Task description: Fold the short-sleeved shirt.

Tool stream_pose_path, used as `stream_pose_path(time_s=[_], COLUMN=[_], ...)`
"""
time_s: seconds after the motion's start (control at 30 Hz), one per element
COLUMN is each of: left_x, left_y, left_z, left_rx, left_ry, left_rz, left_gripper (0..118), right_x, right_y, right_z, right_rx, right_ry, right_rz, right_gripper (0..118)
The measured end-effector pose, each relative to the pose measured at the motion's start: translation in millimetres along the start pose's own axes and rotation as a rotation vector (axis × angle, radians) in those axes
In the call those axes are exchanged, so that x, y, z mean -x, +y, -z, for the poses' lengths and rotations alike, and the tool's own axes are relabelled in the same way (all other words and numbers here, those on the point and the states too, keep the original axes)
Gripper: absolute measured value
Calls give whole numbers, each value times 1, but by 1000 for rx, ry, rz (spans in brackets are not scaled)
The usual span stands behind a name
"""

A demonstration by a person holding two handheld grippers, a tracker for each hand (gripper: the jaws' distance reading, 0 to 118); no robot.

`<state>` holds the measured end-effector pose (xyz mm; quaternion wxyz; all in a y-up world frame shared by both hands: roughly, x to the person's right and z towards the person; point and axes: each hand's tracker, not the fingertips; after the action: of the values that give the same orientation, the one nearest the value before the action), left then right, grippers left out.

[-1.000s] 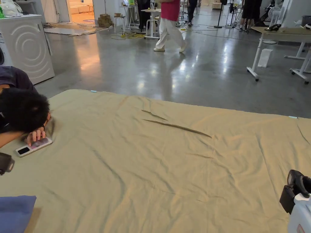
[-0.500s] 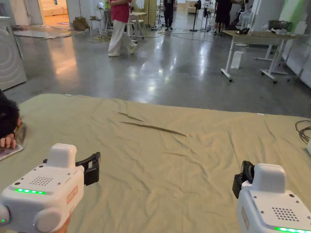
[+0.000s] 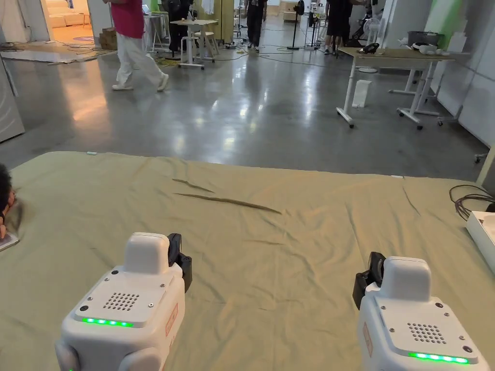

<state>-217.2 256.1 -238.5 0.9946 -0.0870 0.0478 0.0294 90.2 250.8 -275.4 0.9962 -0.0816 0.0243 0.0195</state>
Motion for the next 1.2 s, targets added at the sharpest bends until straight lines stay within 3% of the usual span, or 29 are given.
stream_pose_path(time_s=[1.2], left_x=[-18], left_y=[-7], left_z=[-5], left_rx=[-36], left_ry=[8], left_rz=[23], left_gripper=[2], right_x=[4], right_y=[-3], right_z=[-8], right_rx=[-6], right_ry=[6], right_rz=[1], right_gripper=[0])
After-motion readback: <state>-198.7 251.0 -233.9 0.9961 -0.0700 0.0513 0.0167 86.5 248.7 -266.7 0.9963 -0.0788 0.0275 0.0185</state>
